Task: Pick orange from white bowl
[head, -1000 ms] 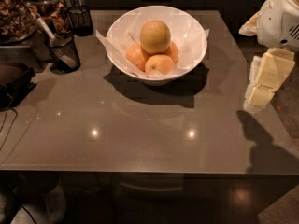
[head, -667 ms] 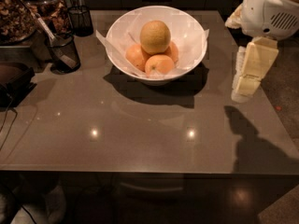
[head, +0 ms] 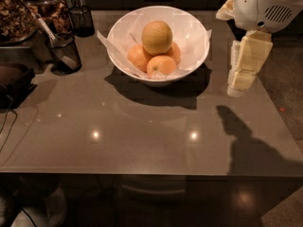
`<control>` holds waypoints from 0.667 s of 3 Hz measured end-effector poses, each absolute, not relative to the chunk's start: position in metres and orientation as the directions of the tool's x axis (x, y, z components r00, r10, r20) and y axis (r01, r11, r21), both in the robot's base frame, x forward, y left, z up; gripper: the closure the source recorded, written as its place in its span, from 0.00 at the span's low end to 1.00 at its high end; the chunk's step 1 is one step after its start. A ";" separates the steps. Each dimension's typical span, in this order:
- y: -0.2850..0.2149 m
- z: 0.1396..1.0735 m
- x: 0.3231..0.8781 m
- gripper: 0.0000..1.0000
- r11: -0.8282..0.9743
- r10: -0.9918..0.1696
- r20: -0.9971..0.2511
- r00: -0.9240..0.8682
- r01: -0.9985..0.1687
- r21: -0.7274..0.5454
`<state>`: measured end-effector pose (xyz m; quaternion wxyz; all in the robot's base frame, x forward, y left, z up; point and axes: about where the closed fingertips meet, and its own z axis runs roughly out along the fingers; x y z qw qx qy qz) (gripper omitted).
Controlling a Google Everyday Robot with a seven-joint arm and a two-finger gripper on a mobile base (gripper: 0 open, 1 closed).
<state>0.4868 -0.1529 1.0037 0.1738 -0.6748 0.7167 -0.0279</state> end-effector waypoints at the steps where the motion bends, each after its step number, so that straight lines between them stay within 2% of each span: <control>1: -0.147 1.005 0.504 0.00 0.202 -0.930 -0.355 -0.096 -0.940 -0.276; 2: -0.132 1.013 0.545 0.00 0.315 -0.813 -0.567 -0.137 -0.921 -0.230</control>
Offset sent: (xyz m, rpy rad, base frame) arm 0.1152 0.0325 0.0347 0.6997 -0.0576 -0.2016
